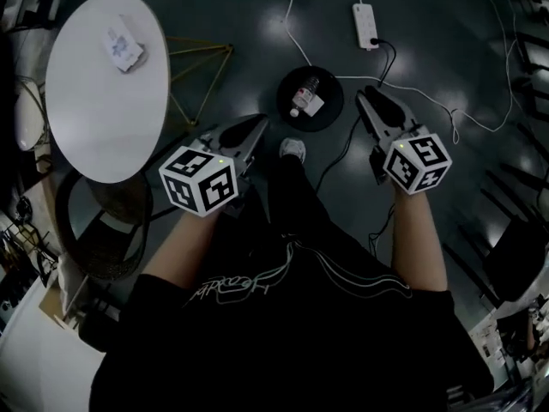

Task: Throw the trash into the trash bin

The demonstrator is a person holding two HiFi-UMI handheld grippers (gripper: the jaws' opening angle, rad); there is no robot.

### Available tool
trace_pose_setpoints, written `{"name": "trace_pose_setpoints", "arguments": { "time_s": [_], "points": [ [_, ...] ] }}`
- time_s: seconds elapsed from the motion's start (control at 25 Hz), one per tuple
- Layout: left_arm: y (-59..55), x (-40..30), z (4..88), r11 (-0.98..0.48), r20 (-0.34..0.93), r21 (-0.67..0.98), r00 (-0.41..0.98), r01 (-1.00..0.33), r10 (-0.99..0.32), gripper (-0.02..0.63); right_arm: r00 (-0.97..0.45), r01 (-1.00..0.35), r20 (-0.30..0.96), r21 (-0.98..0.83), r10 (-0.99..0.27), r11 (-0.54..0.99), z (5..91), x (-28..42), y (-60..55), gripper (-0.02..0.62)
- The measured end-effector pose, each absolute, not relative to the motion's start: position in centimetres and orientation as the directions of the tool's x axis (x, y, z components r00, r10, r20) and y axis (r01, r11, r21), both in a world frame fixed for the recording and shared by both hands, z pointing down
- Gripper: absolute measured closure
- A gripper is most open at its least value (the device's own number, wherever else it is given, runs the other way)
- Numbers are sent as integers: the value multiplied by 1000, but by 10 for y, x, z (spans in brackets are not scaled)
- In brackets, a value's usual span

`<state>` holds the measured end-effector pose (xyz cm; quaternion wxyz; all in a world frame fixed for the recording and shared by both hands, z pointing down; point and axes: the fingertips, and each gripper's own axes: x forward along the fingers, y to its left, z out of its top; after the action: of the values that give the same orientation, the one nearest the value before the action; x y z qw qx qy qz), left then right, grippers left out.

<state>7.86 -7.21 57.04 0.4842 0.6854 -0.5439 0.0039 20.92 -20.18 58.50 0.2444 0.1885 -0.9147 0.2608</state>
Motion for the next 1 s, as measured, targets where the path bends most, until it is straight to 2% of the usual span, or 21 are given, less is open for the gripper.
{"name": "trace_pose_setpoints", "arguments": {
  "time_s": [0.16, 0.56, 1.0],
  "points": [
    [-65, 62, 533, 82, 499, 666, 363, -741, -787, 600, -851, -429, 458, -325, -256, 843, 509, 196, -211, 509],
    [-32, 25, 404, 19, 362, 606, 254, -795, -897, 600, -956, -90, 294, -266, -8, 960, 378, 103, -122, 515],
    [16, -44, 318, -1, 223, 574, 158, -819, -962, 600, -954, 88, 260, -245, 153, 966, 313, 2, -51, 514]
  ]
}}
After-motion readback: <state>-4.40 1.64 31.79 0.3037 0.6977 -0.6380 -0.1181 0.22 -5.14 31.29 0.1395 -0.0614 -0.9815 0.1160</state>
